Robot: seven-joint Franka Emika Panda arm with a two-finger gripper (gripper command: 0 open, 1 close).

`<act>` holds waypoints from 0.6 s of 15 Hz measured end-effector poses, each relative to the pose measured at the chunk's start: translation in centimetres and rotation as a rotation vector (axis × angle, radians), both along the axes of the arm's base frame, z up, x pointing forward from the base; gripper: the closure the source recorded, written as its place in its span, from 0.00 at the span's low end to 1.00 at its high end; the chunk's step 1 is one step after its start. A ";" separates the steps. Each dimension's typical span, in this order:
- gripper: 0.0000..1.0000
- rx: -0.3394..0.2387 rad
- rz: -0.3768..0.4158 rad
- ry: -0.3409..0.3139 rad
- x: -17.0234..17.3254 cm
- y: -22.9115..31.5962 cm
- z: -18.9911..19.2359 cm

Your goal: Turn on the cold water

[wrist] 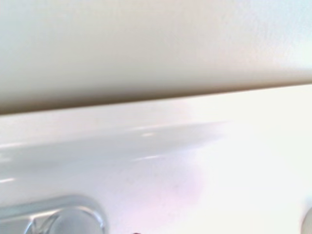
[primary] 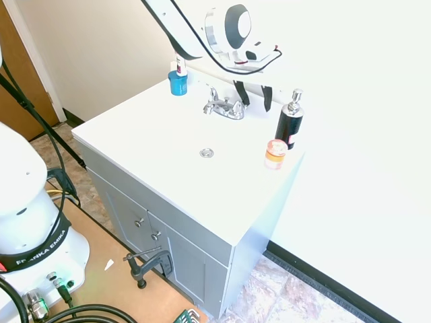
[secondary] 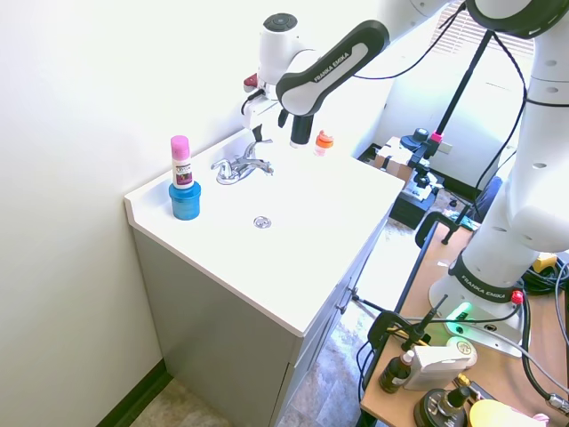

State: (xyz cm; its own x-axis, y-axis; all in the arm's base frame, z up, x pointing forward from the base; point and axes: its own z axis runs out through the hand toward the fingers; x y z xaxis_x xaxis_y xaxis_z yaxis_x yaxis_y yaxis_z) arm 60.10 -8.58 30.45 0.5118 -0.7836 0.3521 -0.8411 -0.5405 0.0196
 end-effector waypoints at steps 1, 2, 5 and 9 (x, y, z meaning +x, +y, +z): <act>0.00 0.017 0.000 0.019 -0.2 0.4 0.0; 0.00 0.032 -0.002 0.036 -0.5 0.8 0.1; 0.00 0.065 -0.017 0.062 -1.2 0.8 1.0; 0.00 0.152 0.003 0.067 -3.2 3.5 4.3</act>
